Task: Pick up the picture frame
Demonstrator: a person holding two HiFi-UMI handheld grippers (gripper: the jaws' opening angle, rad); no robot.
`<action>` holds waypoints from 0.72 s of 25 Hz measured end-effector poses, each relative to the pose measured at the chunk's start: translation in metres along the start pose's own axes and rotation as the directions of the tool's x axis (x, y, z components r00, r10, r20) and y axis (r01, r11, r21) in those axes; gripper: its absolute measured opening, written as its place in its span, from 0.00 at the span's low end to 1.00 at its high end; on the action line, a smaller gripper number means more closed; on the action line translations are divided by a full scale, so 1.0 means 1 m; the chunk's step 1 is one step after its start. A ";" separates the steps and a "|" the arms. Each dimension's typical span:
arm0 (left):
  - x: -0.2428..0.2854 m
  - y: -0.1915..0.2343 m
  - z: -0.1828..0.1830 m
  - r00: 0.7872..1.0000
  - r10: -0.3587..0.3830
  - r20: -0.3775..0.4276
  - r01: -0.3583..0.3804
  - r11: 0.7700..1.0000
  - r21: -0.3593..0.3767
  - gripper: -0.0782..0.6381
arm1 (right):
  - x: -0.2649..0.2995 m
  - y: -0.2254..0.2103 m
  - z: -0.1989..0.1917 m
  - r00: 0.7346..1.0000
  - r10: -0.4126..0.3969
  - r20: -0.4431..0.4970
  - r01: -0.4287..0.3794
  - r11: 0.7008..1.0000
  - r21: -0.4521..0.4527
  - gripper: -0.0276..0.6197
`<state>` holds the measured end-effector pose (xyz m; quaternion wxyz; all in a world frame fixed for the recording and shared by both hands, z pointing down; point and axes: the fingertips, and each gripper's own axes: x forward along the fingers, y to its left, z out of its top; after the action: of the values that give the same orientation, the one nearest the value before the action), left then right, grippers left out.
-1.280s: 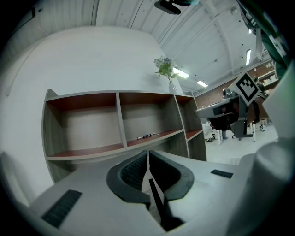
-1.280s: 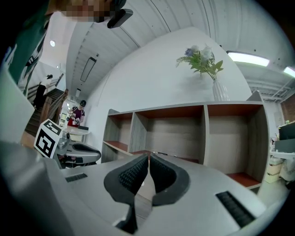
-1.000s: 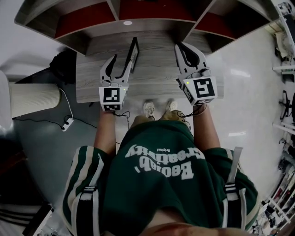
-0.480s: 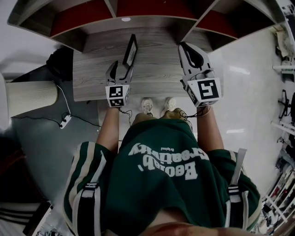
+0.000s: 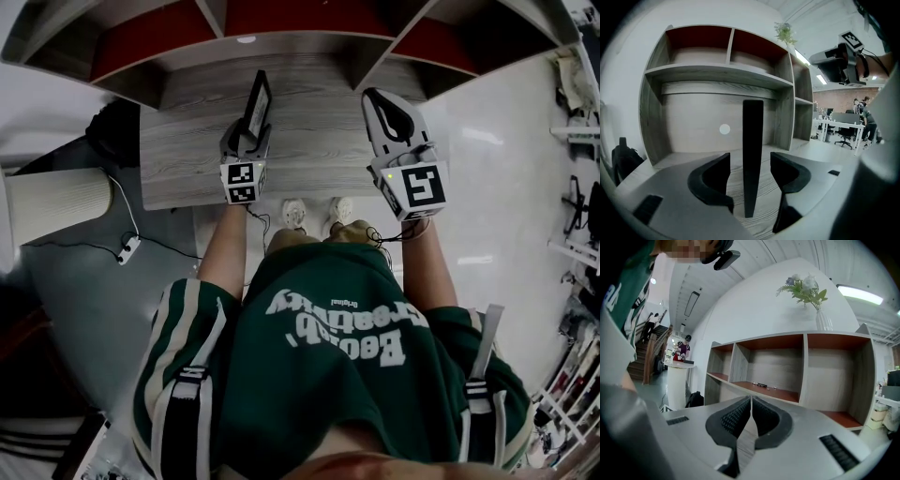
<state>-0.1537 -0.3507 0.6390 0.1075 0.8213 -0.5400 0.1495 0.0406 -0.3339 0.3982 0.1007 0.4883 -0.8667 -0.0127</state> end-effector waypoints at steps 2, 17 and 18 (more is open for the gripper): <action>0.006 0.001 -0.006 1.000 0.001 -0.006 -0.001 1.000 -0.018 0.50 | -0.002 -0.001 -0.003 1.000 -0.005 -0.015 0.005 1.000 0.000 0.10; 0.031 0.010 -0.022 0.997 0.030 -0.070 -0.032 0.999 -0.030 0.39 | -0.002 0.003 -0.005 1.000 0.010 -0.021 -0.010 1.000 -0.008 0.10; 0.030 0.010 -0.024 0.996 0.034 -0.080 -0.037 0.999 -0.030 0.17 | -0.001 0.005 -0.005 1.000 0.015 -0.021 -0.015 1.000 -0.009 0.10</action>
<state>-0.1551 -0.3720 0.6723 0.1391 0.8032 -0.5521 0.1755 0.0379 -0.3295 0.4038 0.1124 0.4815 -0.8691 -0.0108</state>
